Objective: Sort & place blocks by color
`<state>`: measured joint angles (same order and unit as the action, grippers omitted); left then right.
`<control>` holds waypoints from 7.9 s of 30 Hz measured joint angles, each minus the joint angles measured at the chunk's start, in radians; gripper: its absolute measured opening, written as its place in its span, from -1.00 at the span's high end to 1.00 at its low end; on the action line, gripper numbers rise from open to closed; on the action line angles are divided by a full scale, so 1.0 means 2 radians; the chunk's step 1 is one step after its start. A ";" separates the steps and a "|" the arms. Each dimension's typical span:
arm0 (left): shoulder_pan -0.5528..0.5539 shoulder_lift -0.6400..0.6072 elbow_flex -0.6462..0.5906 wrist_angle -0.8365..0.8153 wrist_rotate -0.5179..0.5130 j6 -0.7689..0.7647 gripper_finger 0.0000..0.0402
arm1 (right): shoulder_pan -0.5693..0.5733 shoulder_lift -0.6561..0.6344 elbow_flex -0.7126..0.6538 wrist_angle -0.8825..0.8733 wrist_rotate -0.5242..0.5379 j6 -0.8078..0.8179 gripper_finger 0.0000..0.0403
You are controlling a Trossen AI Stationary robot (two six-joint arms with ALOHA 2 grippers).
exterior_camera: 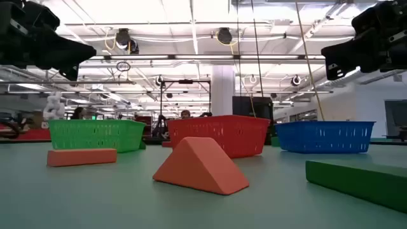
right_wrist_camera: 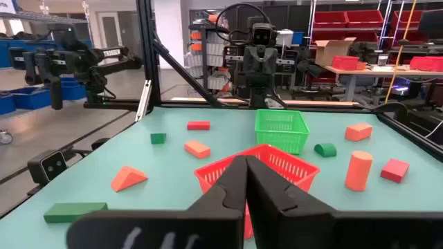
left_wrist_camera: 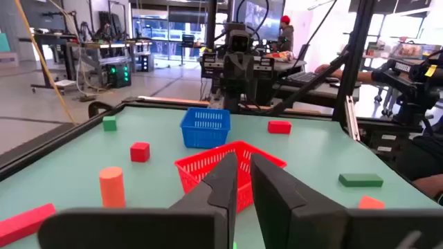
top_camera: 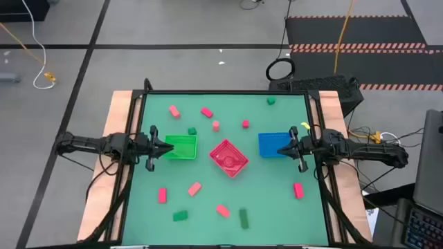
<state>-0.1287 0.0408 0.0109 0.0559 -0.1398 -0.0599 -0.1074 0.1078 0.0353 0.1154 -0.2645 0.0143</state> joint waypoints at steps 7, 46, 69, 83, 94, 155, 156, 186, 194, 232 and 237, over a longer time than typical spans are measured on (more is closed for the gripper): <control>0.000 0.000 0.000 0.000 0.000 0.000 0.77 | 0.000 0.000 0.000 0.000 0.000 0.000 1.00; 0.000 0.000 0.000 0.000 0.001 0.000 0.77 | 0.000 0.000 0.000 0.000 0.000 0.000 1.00; 0.000 0.000 0.000 0.000 0.002 0.000 0.77 | 0.000 0.000 0.000 0.000 0.000 0.000 1.00; 0.000 0.000 0.000 0.000 0.000 0.000 0.77 | 0.000 0.000 0.000 0.000 0.000 0.000 1.00; 0.000 0.000 0.000 0.000 0.000 0.000 0.77 | 0.000 0.000 0.000 0.000 0.000 0.000 1.00; 0.018 0.074 0.062 0.160 -0.129 0.040 0.76 | 0.000 0.069 -0.009 0.155 0.185 0.009 1.00; 0.020 0.095 0.075 0.145 -0.144 0.045 0.75 | 0.000 0.074 -0.009 0.164 0.197 0.004 1.00; -0.026 0.599 0.452 -0.260 -0.161 -0.091 -0.35 | 0.002 0.246 0.049 0.285 0.235 -0.041 -0.07; -0.033 0.644 0.472 -0.279 -0.160 -0.160 -0.23 | 0.028 0.335 0.196 0.083 0.235 -0.042 -0.11; 0.090 0.655 0.472 -0.124 -0.238 0.004 -0.17 | -0.165 0.712 0.492 -0.146 0.173 -0.131 -0.10; 0.118 0.652 0.472 -0.062 -0.195 0.029 -0.17 | -0.184 0.713 0.492 -0.129 0.141 -0.110 -0.10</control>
<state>0.1071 1.3445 0.9557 -0.0675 -0.5290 -0.0026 -0.4748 1.5342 1.0199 -0.1424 0.0181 -0.2066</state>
